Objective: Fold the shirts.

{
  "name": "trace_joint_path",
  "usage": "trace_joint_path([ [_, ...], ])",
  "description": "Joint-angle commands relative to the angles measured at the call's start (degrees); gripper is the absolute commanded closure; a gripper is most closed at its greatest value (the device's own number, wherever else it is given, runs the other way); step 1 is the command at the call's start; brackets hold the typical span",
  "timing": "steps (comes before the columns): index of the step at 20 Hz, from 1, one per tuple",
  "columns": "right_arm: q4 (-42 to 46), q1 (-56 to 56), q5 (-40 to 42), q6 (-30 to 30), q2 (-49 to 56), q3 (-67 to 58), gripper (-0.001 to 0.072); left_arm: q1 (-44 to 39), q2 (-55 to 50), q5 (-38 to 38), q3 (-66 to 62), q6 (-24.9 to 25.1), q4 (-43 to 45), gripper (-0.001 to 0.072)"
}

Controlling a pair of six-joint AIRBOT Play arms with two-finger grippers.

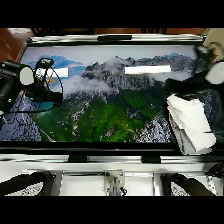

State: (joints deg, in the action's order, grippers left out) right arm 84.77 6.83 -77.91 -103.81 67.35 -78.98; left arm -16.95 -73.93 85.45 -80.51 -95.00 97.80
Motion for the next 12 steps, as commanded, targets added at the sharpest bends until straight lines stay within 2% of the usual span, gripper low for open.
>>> trace_joint_path([
  [1,-0.7,8.9,-4.4,-2.6,6.1,-0.6,0.0085,-1.9,3.1,-5.7,6.1,-5.3,-2.6,0.0],
  [2,-0.7,9.6,-4.2,-2.7,6.3,-0.6,0.0085,-1.9,5.7,-8.6,9.2,-7.4,-2.6,0.0],
  [4,0.0,10.8,-4.0,-2.6,6.2,-0.6,0.0085,-1.9,9.2,-10.6,13.8,-7.8,-2.3,0.0],
  [12,-0.7,10.9,-4.0,-2.6,6.2,-0.6,0.0085,-1.9,9.0,-13.0,14.5,-7.7,-1.9,-0.0001],
])
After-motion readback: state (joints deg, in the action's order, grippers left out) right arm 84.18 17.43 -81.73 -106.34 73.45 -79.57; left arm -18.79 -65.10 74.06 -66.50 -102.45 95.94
